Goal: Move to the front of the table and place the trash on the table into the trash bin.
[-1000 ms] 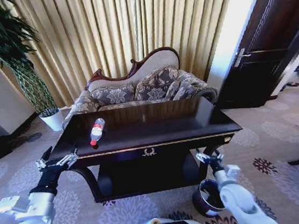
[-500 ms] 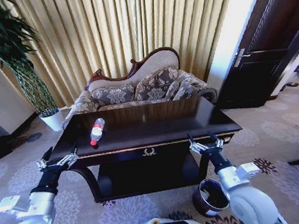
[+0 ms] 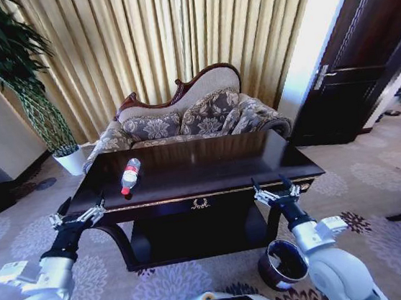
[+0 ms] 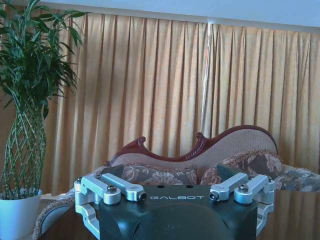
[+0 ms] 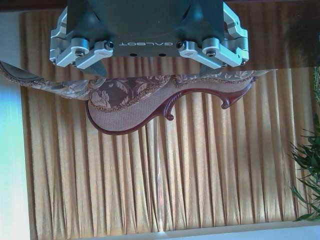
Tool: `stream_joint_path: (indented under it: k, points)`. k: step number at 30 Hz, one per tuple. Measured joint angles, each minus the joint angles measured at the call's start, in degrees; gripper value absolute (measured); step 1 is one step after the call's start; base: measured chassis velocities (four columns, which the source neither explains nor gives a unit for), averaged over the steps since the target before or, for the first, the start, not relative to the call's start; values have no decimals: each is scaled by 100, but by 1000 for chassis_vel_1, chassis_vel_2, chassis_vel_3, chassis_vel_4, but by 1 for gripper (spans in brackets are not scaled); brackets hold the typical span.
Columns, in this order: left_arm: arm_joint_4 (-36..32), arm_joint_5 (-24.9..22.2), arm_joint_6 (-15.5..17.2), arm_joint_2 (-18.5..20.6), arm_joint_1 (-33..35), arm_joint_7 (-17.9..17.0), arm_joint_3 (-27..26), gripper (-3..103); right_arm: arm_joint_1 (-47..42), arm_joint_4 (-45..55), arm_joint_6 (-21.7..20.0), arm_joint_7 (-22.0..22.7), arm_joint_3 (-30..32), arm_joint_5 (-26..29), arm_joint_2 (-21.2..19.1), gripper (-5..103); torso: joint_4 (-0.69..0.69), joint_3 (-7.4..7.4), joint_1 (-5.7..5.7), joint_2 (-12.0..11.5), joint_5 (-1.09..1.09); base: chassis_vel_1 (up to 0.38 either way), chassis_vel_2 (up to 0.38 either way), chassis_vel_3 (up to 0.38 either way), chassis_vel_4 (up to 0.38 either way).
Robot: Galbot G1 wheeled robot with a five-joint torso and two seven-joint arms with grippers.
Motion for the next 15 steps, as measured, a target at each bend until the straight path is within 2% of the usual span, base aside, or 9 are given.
stream_joint_path:
  k: [15]
  points:
    - [-5, 22, 0, -17, 5, 39, 16, 100, 22, -153, 61, -23, -187, -132, 27, 100, 1, 0, 0, 0, 0, -33, 32, 33, -31]
